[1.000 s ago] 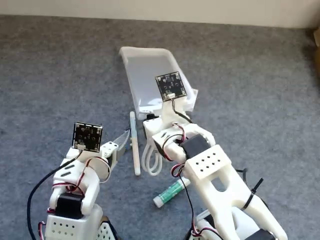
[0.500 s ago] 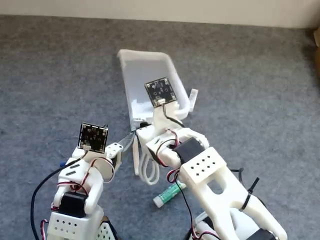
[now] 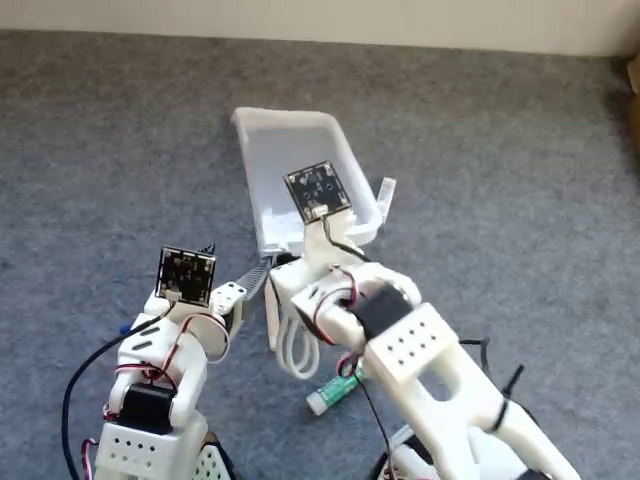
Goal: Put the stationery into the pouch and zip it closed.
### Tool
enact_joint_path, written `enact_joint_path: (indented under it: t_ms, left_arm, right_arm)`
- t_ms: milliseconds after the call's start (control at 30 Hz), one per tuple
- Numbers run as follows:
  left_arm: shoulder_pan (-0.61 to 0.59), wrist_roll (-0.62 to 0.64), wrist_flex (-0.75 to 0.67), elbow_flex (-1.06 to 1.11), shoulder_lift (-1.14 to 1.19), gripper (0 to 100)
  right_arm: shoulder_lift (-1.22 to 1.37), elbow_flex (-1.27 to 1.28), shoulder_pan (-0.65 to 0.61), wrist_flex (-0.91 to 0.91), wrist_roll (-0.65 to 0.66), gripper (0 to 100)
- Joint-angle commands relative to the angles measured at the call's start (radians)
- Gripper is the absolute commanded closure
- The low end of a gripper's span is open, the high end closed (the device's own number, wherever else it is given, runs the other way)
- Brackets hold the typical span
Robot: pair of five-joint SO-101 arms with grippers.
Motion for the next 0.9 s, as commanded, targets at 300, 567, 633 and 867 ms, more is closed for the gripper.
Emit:
enact_joint_path:
  t_ms: [300,567,633,867]
  left_arm:
    - [-0.008,-0.015,-0.038,0.019,-0.016,72]
    - [-0.065,-0.014,-0.038,0.015,-0.016,72]
    - [-0.068,-0.014,-0.037,-0.007,-0.016,72]
    - [-0.07,-0.018,0.071,-0.074,-0.016,72]
  right_arm:
    - [-0.228,0.093,-0.041,0.013,-0.006,99.5]
    - [-0.228,0.094,-0.036,0.015,-0.005,99.5]
    - [-0.226,0.096,-0.036,0.016,-0.005,99.5]
    - [-0.226,0.13,-0.039,0.012,-0.003,99.5]
